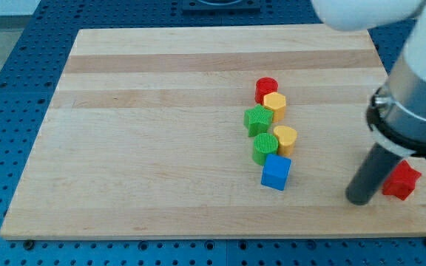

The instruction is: Place the cube horizontally left to the green star

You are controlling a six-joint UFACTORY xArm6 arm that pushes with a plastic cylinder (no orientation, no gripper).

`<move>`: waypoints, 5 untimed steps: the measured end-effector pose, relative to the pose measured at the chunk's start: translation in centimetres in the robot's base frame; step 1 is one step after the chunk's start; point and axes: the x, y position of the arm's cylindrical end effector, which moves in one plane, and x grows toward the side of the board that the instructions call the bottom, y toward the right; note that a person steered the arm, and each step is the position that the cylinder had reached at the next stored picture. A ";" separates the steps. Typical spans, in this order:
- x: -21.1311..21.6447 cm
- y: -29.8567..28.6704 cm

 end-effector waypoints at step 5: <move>-2.8 -18.7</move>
